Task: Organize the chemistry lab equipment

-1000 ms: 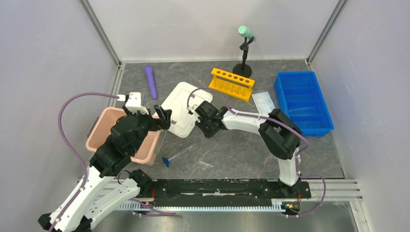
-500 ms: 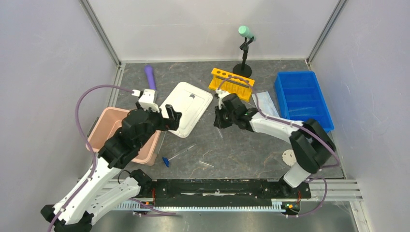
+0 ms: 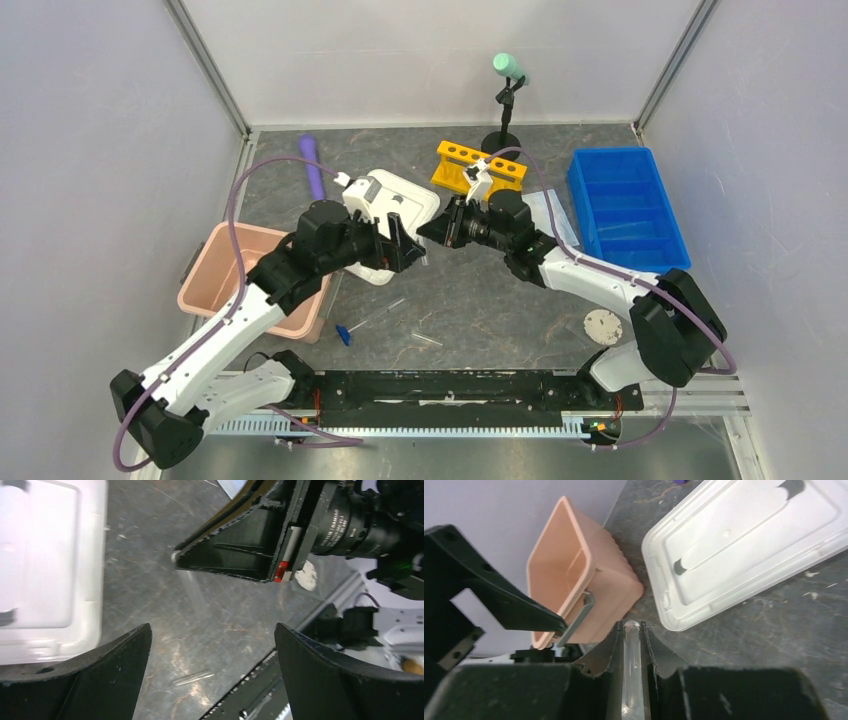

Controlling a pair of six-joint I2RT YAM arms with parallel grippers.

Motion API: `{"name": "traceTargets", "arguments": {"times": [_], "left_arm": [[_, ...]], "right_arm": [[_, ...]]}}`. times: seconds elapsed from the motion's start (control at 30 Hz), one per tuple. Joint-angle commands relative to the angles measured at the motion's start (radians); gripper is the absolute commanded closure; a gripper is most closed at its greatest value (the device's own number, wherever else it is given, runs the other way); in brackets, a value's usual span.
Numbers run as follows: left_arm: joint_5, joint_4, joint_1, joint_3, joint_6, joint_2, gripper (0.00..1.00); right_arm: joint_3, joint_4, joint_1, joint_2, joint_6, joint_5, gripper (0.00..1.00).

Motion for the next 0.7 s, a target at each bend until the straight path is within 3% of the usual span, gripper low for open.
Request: {"name": "traceTargets", "arguments": {"times": [0.0, 0.47, 0.67], "left_arm": [[0.177, 0.138, -0.013, -0.012, -0.081, 0.054, 0.03], [0.094, 0.088, -0.029, -0.013, -0.030, 0.124, 0.07], [0.128, 0.092, -0.028, -0.001, -0.017, 0.170, 0.18]], "right_arm": [[-0.060, 0.217, 0.001, -0.043, 0.153, -0.049, 0.82], [-0.106, 0.298, -0.011, -0.080, 0.220, -0.059, 0.82], [-0.113, 0.305, -0.018, -0.097, 0.229, -0.070, 0.82]]}}
